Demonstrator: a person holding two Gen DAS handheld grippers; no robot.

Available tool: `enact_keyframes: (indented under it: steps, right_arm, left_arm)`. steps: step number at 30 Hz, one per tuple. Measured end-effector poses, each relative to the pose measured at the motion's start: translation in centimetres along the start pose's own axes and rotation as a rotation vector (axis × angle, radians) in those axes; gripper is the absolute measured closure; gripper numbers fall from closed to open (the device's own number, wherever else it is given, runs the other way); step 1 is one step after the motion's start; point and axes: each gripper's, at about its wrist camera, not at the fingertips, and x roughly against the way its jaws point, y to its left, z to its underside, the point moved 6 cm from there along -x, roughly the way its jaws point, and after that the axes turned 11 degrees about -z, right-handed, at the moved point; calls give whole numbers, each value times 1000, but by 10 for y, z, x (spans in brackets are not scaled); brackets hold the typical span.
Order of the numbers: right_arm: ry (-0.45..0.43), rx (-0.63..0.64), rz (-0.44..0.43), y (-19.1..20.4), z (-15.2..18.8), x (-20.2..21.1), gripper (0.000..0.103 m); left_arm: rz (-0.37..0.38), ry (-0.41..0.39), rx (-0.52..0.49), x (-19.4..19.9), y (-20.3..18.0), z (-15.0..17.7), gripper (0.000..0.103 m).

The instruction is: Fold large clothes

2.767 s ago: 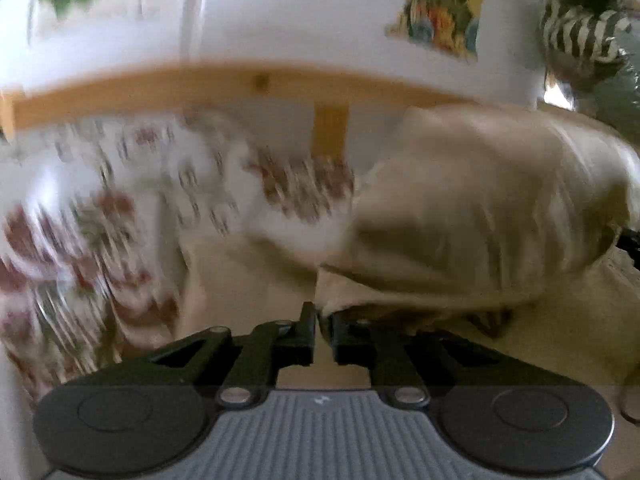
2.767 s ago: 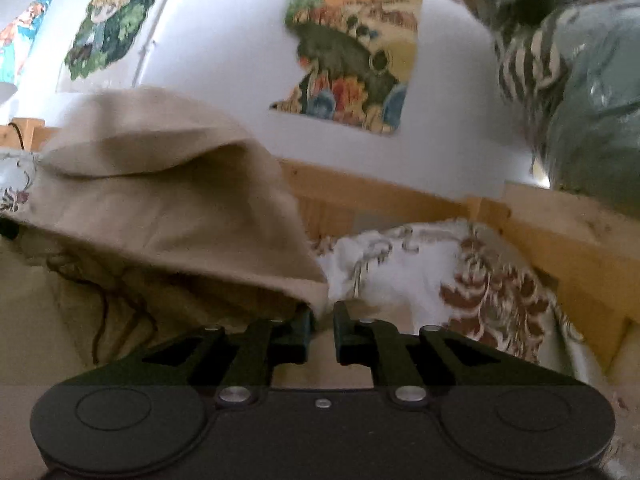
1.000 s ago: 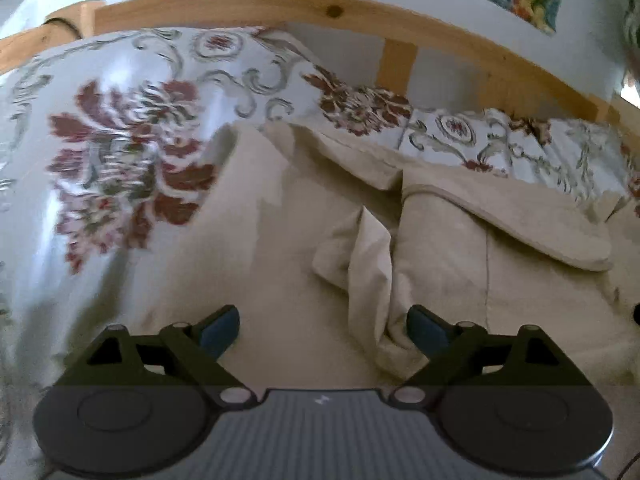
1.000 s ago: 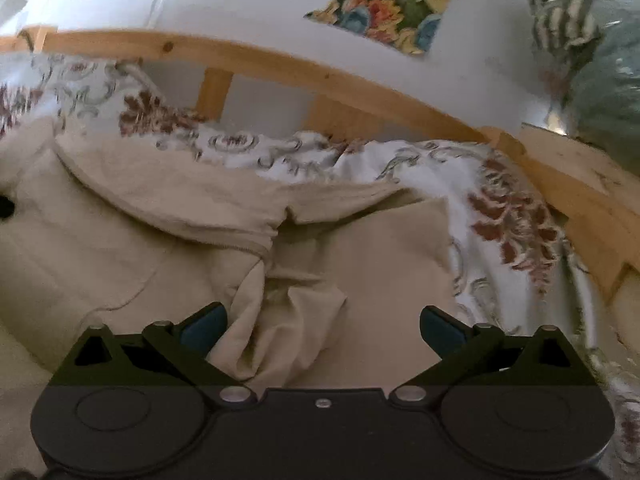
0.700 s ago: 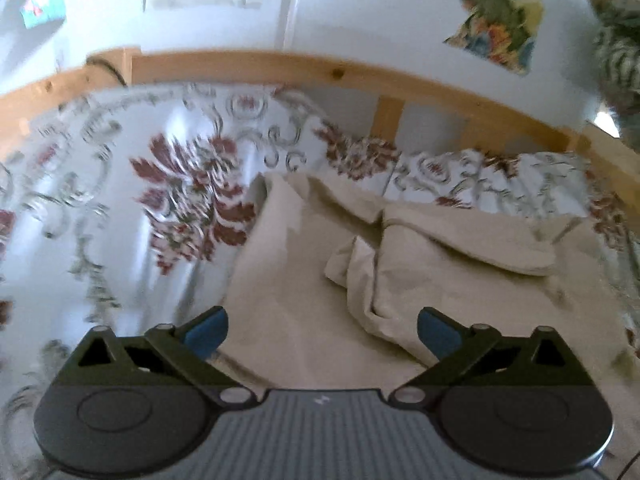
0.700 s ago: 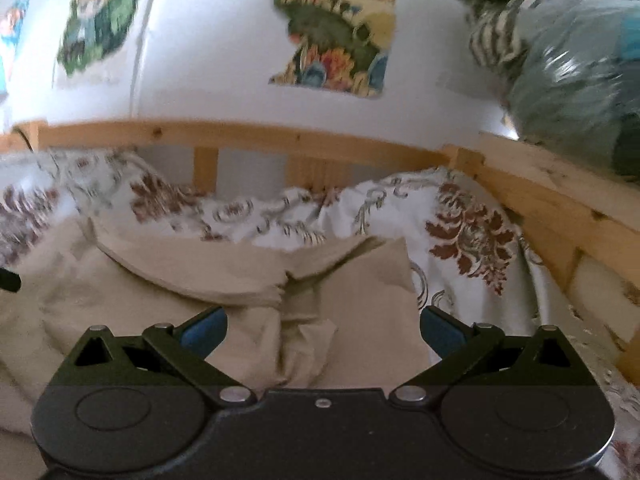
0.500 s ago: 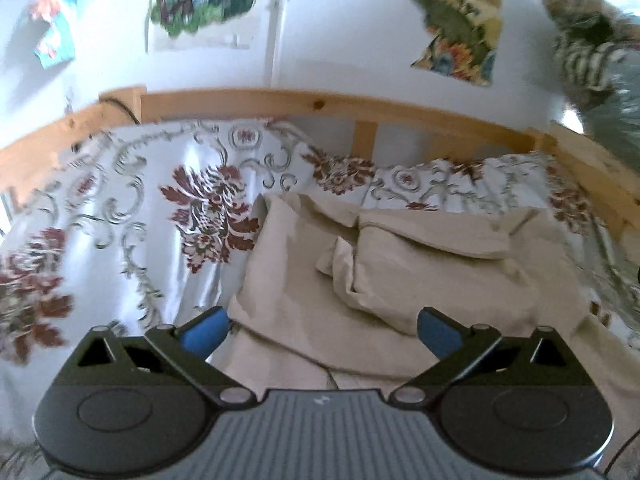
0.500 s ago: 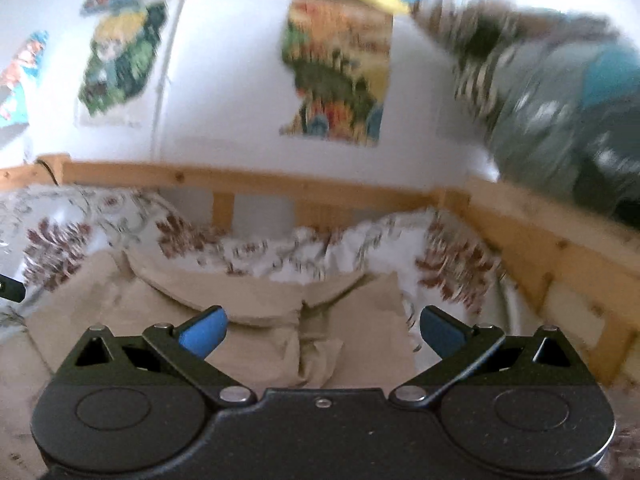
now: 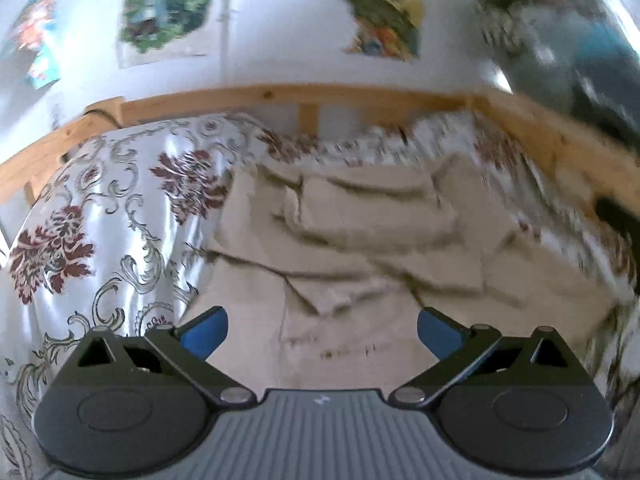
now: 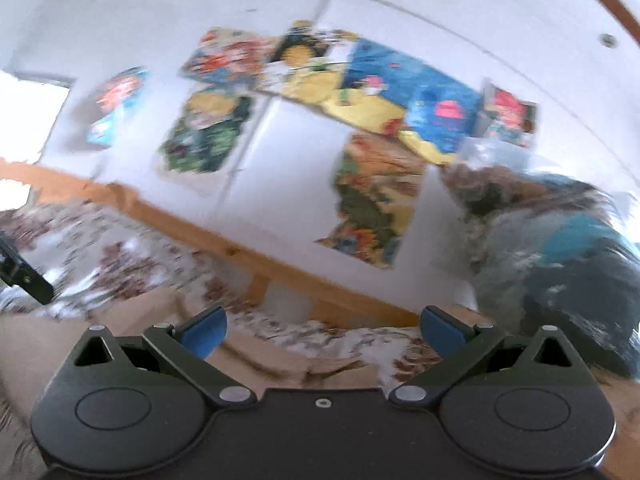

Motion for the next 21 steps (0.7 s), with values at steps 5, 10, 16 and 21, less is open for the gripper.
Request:
enact_keyframes:
  steps: [5, 10, 16, 21]
  right_arm:
    - [199, 141, -236, 20, 13, -20, 1]
    - [551, 317, -548, 50, 69, -38, 1]
    - [786, 465, -669, 91, 120, -56, 1]
    - [800, 534, -646, 102, 139, -66, 2]
  left_arm:
    - [-20, 3, -189, -2, -29, 20, 1]
    - [7, 83, -313, -17, -51, 40, 1]
    - [48, 233, -403, -42, -63, 64, 1]
    - [50, 334, -409, -60, -64, 78, 1]
